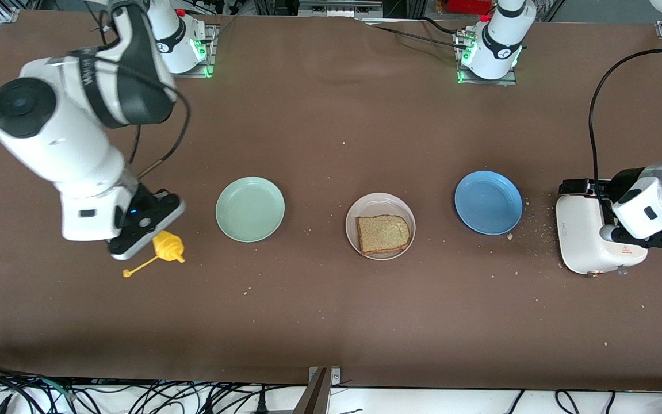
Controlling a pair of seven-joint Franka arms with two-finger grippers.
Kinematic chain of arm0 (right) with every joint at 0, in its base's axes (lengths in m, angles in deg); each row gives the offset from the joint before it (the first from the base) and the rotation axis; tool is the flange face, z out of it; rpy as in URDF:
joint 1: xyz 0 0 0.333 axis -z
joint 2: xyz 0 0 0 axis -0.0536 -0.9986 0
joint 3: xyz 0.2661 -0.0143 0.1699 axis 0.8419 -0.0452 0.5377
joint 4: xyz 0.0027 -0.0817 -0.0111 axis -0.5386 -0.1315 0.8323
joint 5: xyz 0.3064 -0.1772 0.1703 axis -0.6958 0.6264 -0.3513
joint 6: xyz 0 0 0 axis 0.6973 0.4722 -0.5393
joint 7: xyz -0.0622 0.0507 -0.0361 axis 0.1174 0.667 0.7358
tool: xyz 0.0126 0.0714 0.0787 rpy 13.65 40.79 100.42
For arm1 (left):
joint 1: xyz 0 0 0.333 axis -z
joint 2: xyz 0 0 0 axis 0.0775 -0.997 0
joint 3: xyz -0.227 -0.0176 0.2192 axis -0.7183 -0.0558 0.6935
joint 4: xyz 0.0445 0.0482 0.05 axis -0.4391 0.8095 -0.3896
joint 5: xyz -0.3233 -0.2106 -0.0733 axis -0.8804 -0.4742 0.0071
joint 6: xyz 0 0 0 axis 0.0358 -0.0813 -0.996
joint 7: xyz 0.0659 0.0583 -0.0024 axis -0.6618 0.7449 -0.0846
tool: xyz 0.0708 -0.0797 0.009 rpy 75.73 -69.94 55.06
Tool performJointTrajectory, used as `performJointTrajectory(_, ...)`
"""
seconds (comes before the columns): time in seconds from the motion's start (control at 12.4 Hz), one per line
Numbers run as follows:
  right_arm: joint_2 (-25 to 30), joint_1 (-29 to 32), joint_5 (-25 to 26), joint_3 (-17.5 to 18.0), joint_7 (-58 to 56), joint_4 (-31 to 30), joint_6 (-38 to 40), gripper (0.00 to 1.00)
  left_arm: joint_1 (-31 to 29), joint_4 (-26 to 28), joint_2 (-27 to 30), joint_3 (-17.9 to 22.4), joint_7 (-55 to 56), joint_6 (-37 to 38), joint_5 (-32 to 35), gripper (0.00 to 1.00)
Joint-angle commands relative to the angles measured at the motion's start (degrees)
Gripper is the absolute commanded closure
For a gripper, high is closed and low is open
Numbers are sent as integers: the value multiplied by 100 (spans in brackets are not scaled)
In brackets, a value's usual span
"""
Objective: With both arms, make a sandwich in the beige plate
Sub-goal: 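Carry the mustard bottle with the right gripper back beside the lettuce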
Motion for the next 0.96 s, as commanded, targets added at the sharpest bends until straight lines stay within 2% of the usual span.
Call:
performJointTrajectory(0.0, 189, 316, -530, 131, -173, -273, 182, 100, 34, -13, 29, -8, -29, 57, 201, 0)
performJointTrajectory(0.24, 180, 860, -1390, 289, -549, -650, -1, 100, 43, -13, 29, -8, -29, 57, 201, 0)
performJointTrajectory(0.48, 251, 1423, -2497, 457, -1638, -1160, -195, 100, 43, -13, 29, -8, -29, 57, 201, 0)
performJointTrajectory(0.64, 417, 1652, -3209, 474, -2410, -1756, -422, 100, 43, -13, 29, -8, -29, 57, 201, 0)
performJointTrajectory(0.88, 733, 2013, -4290, 781, -3641, -2890, -836, 100, 43, -13, 29, -8, -20, 57, 201, 0)
